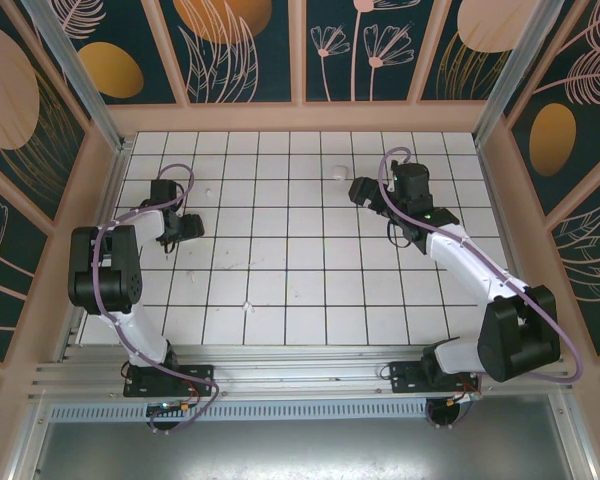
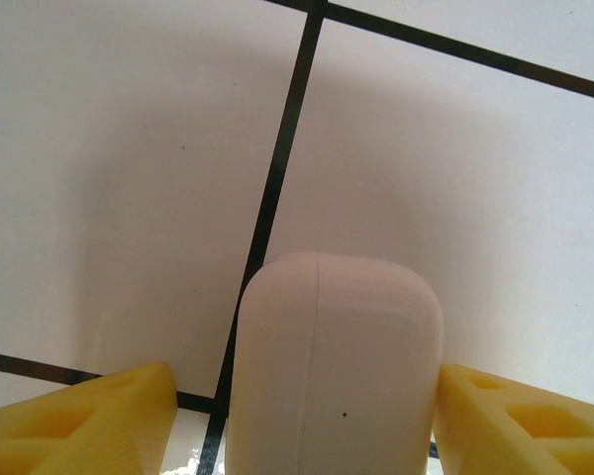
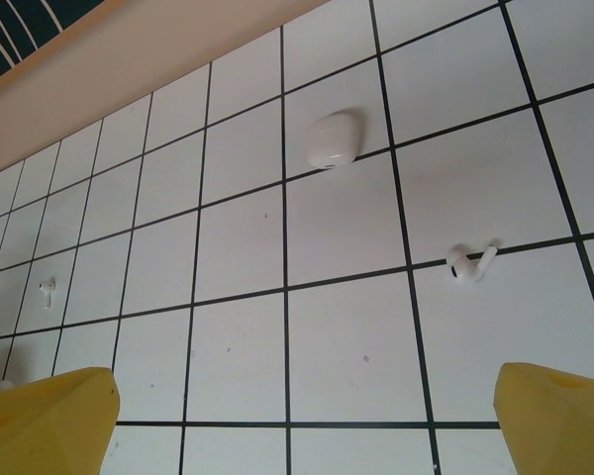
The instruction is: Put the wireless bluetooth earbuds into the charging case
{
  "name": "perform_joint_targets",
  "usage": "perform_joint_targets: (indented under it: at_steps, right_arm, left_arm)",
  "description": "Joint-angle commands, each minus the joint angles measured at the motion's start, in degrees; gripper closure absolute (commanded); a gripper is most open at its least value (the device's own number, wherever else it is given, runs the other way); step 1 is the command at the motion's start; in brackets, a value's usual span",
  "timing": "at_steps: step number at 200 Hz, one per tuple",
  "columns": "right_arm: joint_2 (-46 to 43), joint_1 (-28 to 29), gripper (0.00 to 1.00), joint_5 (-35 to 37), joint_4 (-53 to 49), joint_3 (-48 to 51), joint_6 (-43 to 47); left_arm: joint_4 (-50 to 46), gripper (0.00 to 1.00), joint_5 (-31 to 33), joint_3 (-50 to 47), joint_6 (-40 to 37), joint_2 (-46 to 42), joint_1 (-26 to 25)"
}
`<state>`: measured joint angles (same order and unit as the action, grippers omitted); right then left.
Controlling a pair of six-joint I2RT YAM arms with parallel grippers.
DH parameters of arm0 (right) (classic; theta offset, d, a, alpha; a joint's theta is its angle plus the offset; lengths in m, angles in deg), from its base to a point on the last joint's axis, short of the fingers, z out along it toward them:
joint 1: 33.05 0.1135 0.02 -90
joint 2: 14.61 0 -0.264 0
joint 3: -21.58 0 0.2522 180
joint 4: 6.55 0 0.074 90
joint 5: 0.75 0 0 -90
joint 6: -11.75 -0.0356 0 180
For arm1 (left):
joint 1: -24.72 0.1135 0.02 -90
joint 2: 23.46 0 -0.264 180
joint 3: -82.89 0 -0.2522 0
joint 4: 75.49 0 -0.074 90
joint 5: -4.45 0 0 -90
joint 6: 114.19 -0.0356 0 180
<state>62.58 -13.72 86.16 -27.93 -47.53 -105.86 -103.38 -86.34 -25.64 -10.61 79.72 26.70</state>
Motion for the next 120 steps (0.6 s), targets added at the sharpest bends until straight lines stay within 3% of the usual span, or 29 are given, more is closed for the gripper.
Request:
perform_joint_targets:
  at_steps: [1, 49, 120]
  right_arm:
    - [0.6, 0.1, 0.02, -1.0, -0.1, 0.5, -1.0]
    - [0.9, 0.1, 0.02, -1.6, 0.2, 0.4, -1.5]
    - [2.0, 0.1, 0.02, -4.6, 0.1, -0.6, -1.9]
  left_arm:
    - [0.4, 0.35, -0.6, 0.6, 0.3, 1.9, 0.4]
    - [-0.1, 0.53, -1.3, 0.5, -0.6, 0.1, 0.4]
    - [0.1, 0.62, -6.0, -0.1, -2.5, -6.3, -1.9]
